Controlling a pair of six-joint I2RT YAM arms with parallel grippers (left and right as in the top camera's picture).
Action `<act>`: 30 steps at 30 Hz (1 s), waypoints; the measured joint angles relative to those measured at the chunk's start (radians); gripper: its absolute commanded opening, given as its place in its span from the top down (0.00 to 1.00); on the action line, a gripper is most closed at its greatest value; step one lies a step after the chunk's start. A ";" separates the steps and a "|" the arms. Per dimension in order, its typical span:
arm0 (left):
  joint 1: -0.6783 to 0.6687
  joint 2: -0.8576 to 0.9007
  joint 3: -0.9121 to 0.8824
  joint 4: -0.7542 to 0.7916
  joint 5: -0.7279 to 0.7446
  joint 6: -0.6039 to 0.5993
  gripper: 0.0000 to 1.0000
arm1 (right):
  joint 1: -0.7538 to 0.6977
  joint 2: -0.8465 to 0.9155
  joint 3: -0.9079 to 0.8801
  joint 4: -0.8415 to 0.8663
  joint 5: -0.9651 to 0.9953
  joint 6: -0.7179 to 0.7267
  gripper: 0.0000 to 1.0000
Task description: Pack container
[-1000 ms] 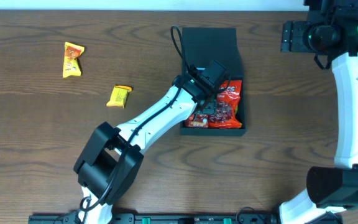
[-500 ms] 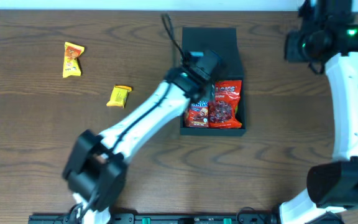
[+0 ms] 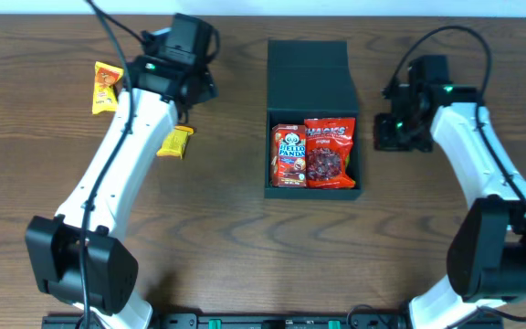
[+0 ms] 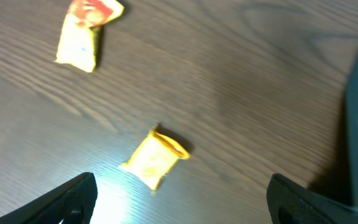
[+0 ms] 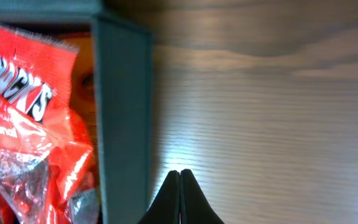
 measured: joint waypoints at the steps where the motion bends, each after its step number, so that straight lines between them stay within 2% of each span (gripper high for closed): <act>1: 0.013 0.000 0.000 -0.004 0.004 0.001 0.12 | 0.011 0.003 -0.014 0.011 -0.002 0.003 0.99; 10: 0.095 0.000 0.000 -0.011 0.016 0.058 0.12 | 0.089 0.134 -0.036 0.071 -0.014 0.071 0.98; 19: 0.142 0.000 0.000 -0.011 0.019 0.101 0.12 | 0.213 0.140 -0.039 0.143 -0.032 0.137 0.98; 30: 0.163 0.000 0.000 -0.006 0.014 0.164 0.10 | 0.265 0.140 -0.039 0.178 -0.060 0.187 0.99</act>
